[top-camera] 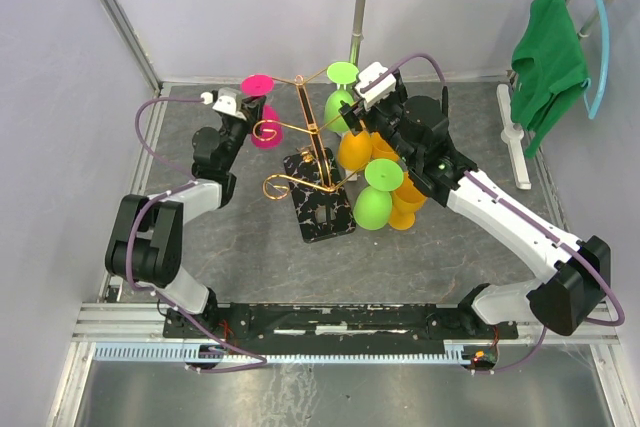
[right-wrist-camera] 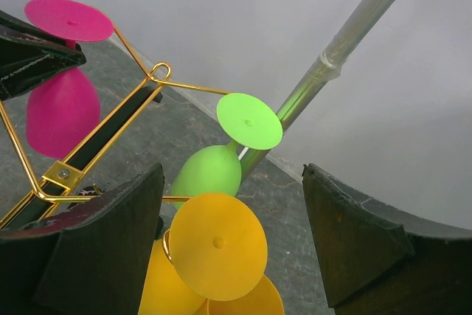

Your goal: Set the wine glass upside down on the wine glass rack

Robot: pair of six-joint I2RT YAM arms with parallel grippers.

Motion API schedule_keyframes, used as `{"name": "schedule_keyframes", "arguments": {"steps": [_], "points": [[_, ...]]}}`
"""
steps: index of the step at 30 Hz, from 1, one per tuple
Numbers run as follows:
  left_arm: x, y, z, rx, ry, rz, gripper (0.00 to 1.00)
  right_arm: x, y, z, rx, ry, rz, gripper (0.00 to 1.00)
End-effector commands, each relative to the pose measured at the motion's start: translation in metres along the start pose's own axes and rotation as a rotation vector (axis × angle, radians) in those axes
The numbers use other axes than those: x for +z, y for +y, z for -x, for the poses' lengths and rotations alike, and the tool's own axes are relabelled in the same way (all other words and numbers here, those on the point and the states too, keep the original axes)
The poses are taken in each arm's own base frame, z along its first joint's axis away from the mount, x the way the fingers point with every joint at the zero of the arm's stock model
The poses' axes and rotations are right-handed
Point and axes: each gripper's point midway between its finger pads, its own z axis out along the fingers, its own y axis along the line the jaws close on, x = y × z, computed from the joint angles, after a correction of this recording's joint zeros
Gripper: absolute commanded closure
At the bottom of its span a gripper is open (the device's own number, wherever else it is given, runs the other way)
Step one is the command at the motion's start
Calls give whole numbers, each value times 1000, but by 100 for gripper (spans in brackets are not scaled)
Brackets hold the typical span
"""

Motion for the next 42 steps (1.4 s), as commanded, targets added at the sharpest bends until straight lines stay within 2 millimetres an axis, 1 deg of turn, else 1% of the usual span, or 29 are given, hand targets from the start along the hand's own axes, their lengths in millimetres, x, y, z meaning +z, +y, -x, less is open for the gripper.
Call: {"name": "schedule_keyframes", "arguments": {"steps": [1, 4, 5, 9, 10, 11, 13, 15, 17, 20, 22, 24, 27, 29, 30, 31, 33, 34, 39, 42], "points": [[10, -16, 19, 50, -55, -54, 95, -5, -14, 20, 25, -53, -49, 17], [14, -17, 17, 34, -52, -56, 89, -5, -16, 18, 23, -42, -61, 16], [14, -16, 18, 32, -52, -46, 85, -6, -17, 17, 22, -34, -68, 16], [7, -6, 19, 59, -38, 11, 66, -8, -25, 12, 32, -3, -110, 11], [4, -5, 19, 66, -32, 18, 59, -8, -26, 10, 36, 6, -117, 10], [2, -4, 19, 68, -26, 23, 55, -8, -27, 11, 42, 10, -120, 10], [-4, -5, 19, 70, -12, 25, 50, -8, -28, 11, 59, 23, -120, 9], [-10, -5, 17, 66, 8, 28, 48, -6, -32, 10, 86, 42, -127, 10], [-18, -5, 9, 57, 40, 38, 45, -4, -38, 6, 127, 75, -143, 10], [-28, -4, 3, 42, 79, 52, 38, -4, -53, 3, 184, 118, -182, 10], [-35, -3, -2, 29, 121, 66, 36, -6, -68, 2, 236, 138, -219, 10], [-42, -1, -6, 24, 169, 83, 35, -11, -91, -4, 289, 167, -277, 10], [-52, 6, -7, 26, 230, 132, 34, -20, -114, -15, 348, 222, -344, 11], [-58, 10, -2, 35, 253, 162, 33, -27, -123, -24, 351, 255, -377, 11], [-61, 13, 3, 41, 259, 179, 32, -30, -125, -30, 350, 278, -388, 12], [-64, 16, 10, 45, 256, 200, 28, -33, -127, -37, 351, 303, -399, 12], [-69, 22, 20, 48, 274, 242, 23, -38, -127, -57, 370, 365, -414, 12], [-68, 24, 31, 49, 265, 258, 21, -39, -126, -68, 390, 389, -415, 12], [-61, 19, 73, 38, 250, 240, 18, -36, -113, -128, 551, 473, -368, 14], [-55, 21, 95, 26, 254, 257, 17, -32, -101, -148, 583, 522, -333, 15]]}}
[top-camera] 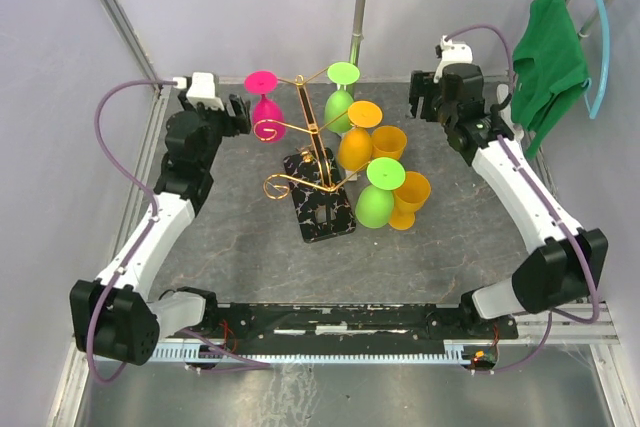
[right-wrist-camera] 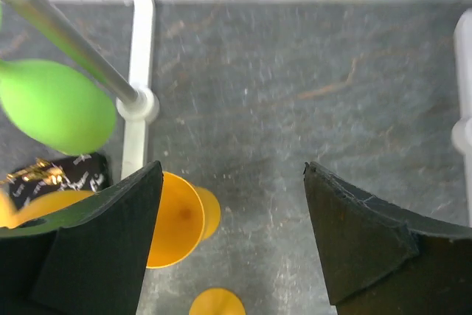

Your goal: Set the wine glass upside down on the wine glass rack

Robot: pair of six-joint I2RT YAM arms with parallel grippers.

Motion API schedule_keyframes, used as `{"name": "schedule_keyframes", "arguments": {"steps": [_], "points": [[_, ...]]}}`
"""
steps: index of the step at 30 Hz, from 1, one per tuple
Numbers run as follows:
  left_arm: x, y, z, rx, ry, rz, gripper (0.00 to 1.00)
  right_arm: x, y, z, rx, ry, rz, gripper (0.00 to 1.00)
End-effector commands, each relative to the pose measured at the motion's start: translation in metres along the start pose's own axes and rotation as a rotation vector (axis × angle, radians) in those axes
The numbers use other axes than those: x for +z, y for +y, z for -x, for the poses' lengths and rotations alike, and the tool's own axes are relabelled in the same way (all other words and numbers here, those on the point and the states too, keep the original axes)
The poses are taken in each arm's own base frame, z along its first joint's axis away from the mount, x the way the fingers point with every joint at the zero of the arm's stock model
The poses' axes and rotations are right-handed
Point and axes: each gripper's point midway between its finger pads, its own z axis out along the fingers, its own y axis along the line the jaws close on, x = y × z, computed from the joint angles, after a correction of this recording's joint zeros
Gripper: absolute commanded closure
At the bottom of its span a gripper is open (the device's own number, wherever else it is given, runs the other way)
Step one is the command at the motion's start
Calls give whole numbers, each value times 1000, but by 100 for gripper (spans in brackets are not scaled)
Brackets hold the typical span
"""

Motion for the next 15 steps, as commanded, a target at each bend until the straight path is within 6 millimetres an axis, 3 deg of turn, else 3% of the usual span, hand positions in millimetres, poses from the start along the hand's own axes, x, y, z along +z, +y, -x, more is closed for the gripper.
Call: {"name": "schedule_keyframes", "arguments": {"steps": [1, 7, 15], "points": [[-6, 2, 52, 9, -29, 26, 16, 16, 11, -34, 76, 100, 64, 15], [-6, -4, 92, -28, -59, 7, 7, 25, 20, -59, 83, 188, 105, 18], [-8, -7, 110, -52, -98, -6, 2, 26, 20, -90, 86, 278, 104, 22]]}}
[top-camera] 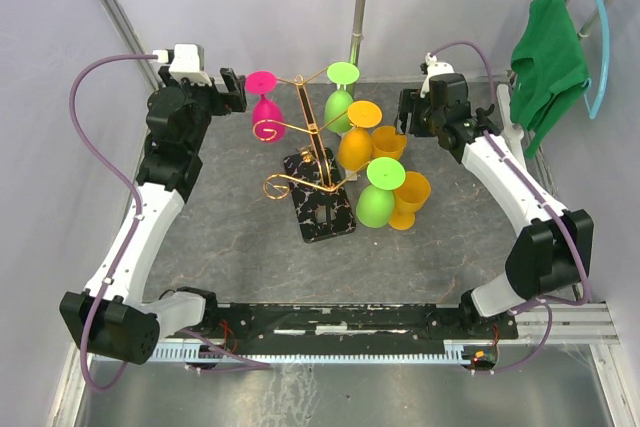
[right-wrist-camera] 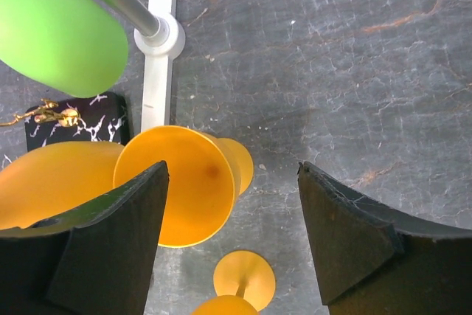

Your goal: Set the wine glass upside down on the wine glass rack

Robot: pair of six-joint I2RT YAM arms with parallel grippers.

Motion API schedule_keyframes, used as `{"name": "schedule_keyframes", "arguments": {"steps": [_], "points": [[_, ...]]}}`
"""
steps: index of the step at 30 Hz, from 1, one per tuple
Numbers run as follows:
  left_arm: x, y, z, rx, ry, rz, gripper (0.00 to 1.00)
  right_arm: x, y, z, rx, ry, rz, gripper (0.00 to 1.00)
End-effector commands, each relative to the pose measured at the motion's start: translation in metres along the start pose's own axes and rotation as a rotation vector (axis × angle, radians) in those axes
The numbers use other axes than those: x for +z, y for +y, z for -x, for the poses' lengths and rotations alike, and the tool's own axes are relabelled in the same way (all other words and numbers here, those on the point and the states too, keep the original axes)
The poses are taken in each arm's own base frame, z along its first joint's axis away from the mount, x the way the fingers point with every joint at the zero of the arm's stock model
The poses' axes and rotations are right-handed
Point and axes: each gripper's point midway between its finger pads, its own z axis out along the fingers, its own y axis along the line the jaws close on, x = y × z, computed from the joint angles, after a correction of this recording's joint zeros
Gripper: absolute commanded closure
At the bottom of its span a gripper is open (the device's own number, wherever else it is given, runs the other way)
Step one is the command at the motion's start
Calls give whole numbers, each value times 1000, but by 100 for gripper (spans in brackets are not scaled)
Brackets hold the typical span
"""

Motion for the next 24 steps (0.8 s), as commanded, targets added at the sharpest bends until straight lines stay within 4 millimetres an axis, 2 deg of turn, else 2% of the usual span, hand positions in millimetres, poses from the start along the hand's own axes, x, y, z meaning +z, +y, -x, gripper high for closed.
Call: {"name": "schedule_keyframes", "arguments": {"steps": [1, 7, 11, 19, 21, 24], "points": [[-2, -5, 19, -34, -35, -10, 1, 5, 2, -15, 11, 49, 10, 23], [0, -5, 23, -43, -31, -6, 1, 15, 5, -34, 18, 114, 31, 28], [5, -6, 25, -60, -1, -5, 1, 23, 3, -46, 13, 146, 30, 35], [14, -15, 34, -130, 17, -31, 1, 23, -10, -41, -35, 122, -31, 74], [15, -17, 37, -140, 12, -37, 1, 18, -15, -33, -57, 102, -62, 87], [14, -17, 41, -143, 0, -38, 1, 6, -26, -16, -93, 54, -119, 98]]}}
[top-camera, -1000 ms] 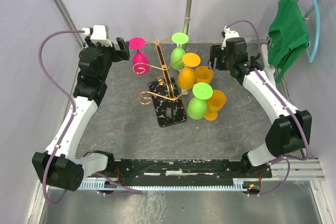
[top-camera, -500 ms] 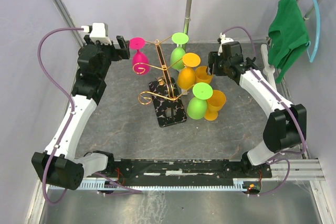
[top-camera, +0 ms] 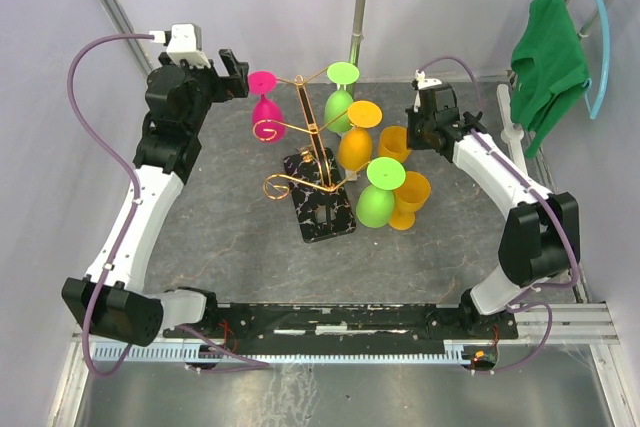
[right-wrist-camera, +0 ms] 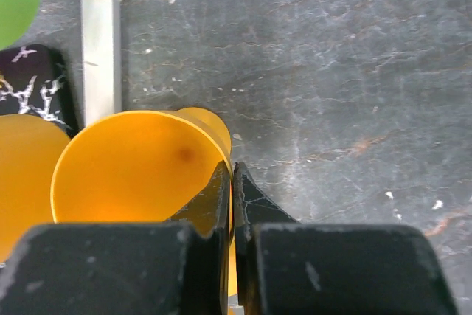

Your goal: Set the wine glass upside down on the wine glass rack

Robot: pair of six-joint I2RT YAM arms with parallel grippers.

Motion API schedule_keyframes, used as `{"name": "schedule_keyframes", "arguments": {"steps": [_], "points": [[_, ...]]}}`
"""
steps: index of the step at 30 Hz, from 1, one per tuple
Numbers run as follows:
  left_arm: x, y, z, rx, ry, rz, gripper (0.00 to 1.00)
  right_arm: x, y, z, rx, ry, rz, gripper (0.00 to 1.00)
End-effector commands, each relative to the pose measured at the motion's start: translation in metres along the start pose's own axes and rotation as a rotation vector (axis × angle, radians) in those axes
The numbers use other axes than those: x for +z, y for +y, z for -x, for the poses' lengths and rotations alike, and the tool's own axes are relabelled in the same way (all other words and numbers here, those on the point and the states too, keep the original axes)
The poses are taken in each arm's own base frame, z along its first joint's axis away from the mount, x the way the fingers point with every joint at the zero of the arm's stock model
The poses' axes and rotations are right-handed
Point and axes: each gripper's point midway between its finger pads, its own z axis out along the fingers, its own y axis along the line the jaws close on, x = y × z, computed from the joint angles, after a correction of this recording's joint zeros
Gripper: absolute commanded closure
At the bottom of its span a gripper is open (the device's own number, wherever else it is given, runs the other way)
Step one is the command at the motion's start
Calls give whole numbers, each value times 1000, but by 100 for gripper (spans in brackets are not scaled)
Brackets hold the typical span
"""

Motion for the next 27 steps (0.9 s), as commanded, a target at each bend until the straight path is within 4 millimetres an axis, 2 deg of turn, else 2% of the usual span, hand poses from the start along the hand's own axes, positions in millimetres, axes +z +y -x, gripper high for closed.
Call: {"name": "schedule_keyframes", "arguments": {"steps": [1, 7, 8, 12, 14, 17, 20, 23, 27], "points": [[-3, -12, 26, -53, -55, -37, 1, -30, -18, 40, -56, -128, -97, 99], [2, -21, 38, -110, -22, -60, 1, -76, -27, 93, -123, -241, -161, 99], [4, -23, 34, -125, 17, -59, 1, -87, -28, 102, -130, -265, -172, 99], [15, -26, 33, -187, 105, -42, 1, -139, -32, 145, -152, -412, -199, 99], [17, -36, 34, -221, 116, -84, 1, -169, -29, 168, -160, -510, -187, 99], [20, -46, 36, -281, 109, -126, 1, -218, -12, 205, -154, -702, -98, 99], [23, -50, 38, -337, 103, -137, 1, -254, 6, 226, -160, -840, 0, 99], [26, -52, 46, -456, 79, -123, 1, -277, 26, 236, -178, -925, 112, 99], [25, -65, 72, -648, 6, -176, 2, -300, 61, 242, -218, -1056, 321, 99]]}}
